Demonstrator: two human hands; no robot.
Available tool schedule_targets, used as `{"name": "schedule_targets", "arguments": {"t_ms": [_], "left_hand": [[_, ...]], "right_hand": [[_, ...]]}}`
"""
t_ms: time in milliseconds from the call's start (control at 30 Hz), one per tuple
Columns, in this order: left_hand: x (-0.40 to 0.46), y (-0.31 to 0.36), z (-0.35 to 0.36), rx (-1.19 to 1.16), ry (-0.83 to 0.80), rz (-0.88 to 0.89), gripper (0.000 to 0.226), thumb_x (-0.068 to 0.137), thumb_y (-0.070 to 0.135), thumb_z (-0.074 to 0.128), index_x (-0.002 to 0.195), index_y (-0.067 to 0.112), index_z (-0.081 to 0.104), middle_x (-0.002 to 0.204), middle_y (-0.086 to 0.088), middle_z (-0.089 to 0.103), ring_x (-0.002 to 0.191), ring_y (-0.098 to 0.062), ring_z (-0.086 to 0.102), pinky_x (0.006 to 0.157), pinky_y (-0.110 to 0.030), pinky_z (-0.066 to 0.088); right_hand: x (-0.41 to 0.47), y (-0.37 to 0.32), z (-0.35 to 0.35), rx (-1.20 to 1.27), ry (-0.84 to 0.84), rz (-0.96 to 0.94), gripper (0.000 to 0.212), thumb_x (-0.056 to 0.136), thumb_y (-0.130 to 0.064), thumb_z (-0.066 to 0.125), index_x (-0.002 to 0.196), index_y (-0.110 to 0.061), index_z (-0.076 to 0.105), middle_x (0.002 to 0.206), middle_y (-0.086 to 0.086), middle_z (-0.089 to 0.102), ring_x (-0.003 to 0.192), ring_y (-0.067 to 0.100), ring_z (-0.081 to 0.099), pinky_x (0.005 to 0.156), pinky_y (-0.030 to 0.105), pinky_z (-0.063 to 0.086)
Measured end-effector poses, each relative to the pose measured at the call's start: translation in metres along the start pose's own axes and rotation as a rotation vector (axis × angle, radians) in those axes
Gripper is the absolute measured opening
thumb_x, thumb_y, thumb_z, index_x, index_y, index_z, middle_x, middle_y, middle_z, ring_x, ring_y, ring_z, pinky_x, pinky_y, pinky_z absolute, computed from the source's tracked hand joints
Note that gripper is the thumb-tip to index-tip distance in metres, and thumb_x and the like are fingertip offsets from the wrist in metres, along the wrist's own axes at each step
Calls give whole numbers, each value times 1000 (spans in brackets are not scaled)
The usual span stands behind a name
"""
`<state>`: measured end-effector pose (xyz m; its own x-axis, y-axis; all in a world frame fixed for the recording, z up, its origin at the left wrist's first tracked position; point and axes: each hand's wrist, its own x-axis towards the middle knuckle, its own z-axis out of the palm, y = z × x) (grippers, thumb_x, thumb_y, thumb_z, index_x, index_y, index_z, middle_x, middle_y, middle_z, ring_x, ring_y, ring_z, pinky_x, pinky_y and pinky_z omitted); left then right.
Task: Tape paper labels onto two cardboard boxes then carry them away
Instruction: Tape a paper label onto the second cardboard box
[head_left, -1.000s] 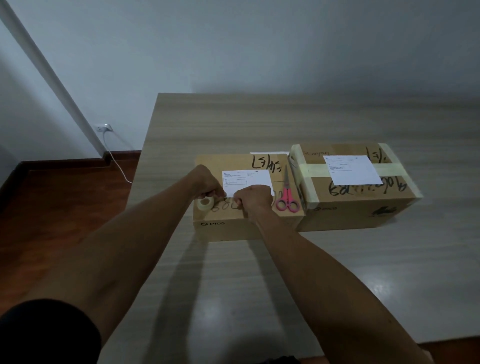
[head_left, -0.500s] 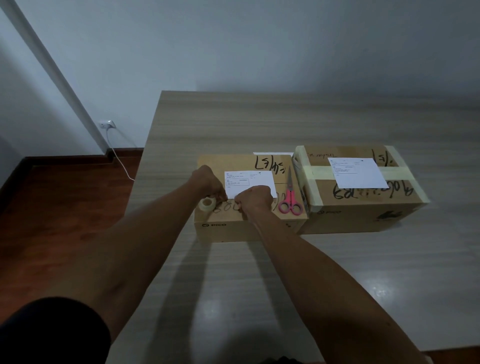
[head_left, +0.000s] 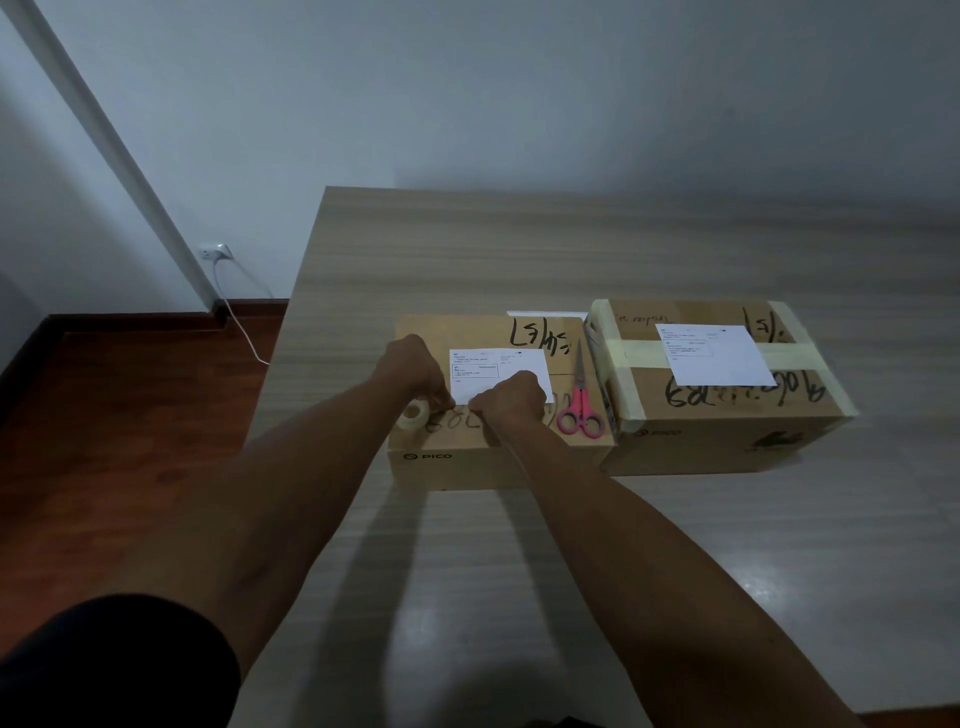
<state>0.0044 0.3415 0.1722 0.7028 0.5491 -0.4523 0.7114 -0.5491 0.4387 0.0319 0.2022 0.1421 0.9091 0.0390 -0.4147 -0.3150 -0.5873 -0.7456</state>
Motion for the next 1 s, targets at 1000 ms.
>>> {"name": "schedule_targets", "arguments": {"t_ms": [1000], "left_hand": [[-6, -25, 16, -260, 201, 273, 21, 83, 8, 72, 84, 16, 53, 79, -6, 61, 68, -29, 60, 60, -42, 54]], "right_hand": [[9, 19, -24, -201, 97, -254, 24, 92, -30, 70, 102, -9, 66, 98, 9, 71, 85, 27, 69, 64, 30, 47]]}}
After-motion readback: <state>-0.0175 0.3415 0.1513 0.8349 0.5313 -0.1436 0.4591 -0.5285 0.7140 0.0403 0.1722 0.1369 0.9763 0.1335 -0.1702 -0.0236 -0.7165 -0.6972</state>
